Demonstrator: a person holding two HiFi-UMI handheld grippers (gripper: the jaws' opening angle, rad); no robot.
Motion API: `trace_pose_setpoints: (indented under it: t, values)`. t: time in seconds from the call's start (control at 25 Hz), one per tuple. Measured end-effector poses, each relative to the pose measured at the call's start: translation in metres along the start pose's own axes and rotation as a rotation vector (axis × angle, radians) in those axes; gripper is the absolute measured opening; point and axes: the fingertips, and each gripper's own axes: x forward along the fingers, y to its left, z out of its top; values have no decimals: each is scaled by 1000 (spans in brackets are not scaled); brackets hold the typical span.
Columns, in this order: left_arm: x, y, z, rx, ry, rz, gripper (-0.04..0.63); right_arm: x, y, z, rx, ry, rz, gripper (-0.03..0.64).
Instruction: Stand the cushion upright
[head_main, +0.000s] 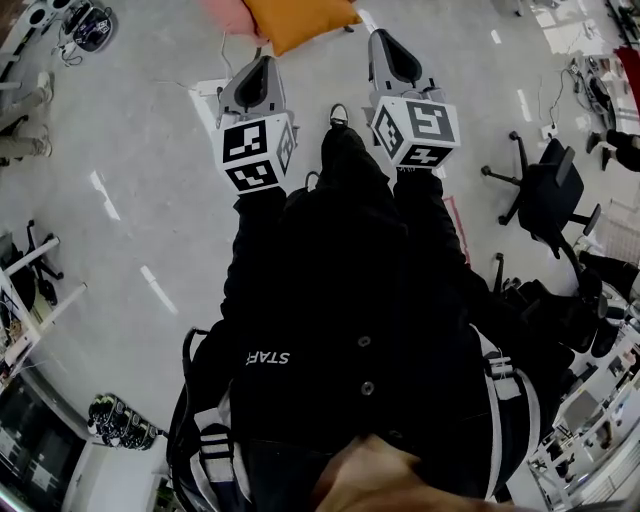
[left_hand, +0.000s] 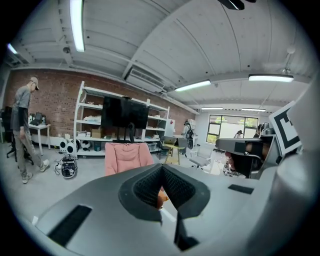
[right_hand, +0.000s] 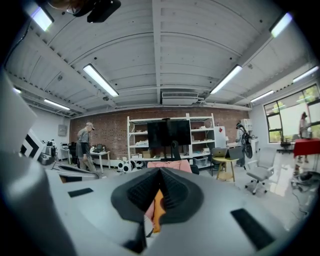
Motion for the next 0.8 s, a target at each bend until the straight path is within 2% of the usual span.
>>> trace_pose_setpoints:
  t: [0.28,0.48,0.8]
  values:
    - [75,30,10,-8,11,74,0,88,-30,1,27,-7,69,14]
    - [165,64,37,-32,8,124,0,186,-56,16,8,1,129,14]
    - [308,75,79,-64,28,140,0,318,-98,46,-9,6,259,14]
